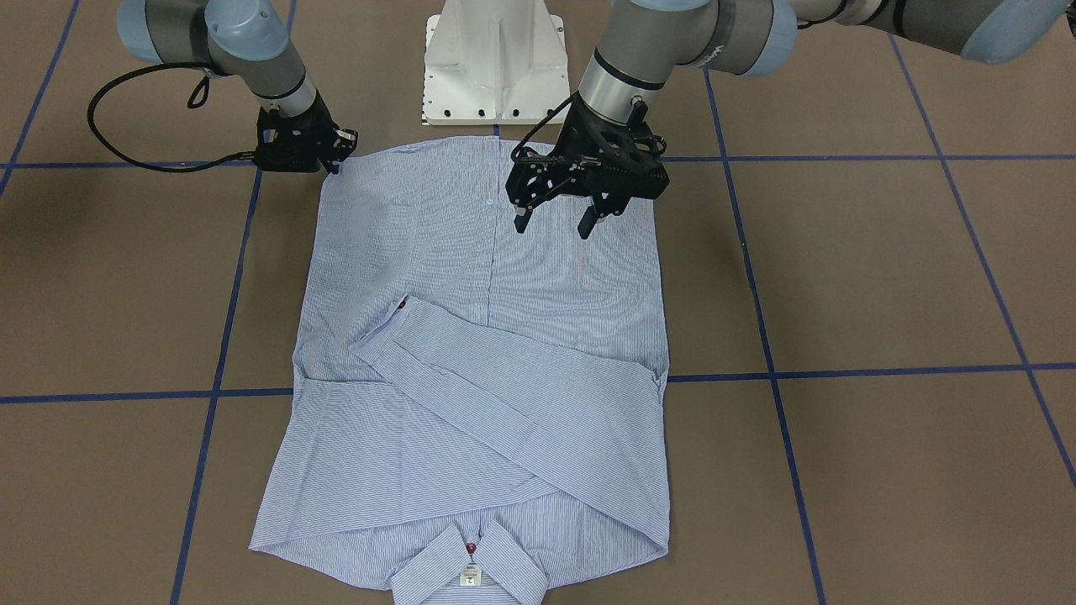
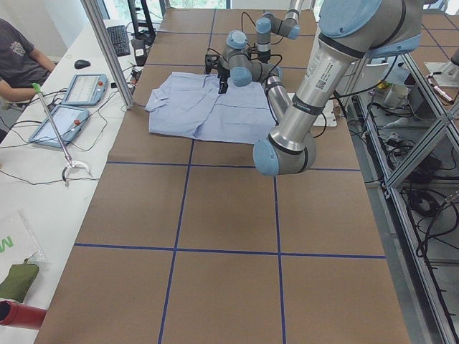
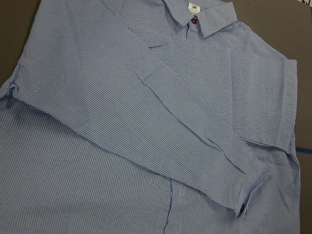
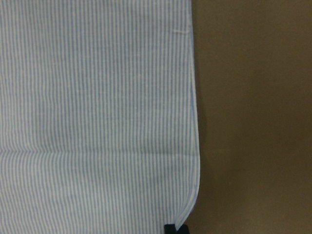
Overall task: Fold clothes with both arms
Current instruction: 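Move the left gripper to its nearest hem corner while the right gripper holds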
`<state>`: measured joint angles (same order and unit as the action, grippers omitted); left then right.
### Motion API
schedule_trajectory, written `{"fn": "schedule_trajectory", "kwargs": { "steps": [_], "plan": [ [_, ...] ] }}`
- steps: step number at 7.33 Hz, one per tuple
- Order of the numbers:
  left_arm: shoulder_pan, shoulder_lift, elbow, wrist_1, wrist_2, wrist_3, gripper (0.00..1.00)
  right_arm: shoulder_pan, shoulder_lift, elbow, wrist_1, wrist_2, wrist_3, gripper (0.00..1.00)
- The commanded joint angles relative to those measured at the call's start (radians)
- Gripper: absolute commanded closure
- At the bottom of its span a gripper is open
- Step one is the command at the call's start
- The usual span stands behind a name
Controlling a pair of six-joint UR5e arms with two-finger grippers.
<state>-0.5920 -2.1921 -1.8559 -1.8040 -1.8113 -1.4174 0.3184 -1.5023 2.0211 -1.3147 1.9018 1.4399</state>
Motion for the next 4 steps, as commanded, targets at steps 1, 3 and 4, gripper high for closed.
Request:
{"fn": "schedule_trajectory", "kwargs": {
  "steps": [1, 3, 4],
  "plan": [
    [0.001, 0.09, -0.072, 0.009, 0.0, 0.0, 0.09, 0.014, 0.004, 0.019, 0.0, -0.007, 0.002, 1.0],
    [0.024, 0.216, -0.146, 0.012, 0.0, -0.002, 0.09, 0.028, 0.002, 0.043, 0.002, -0.009, 0.001, 1.0],
    [0.061, 0.262, -0.144, 0.014, 0.003, -0.003, 0.09, 0.036, 0.002, 0.059, 0.003, -0.01, 0.001, 1.0]
  ]
}}
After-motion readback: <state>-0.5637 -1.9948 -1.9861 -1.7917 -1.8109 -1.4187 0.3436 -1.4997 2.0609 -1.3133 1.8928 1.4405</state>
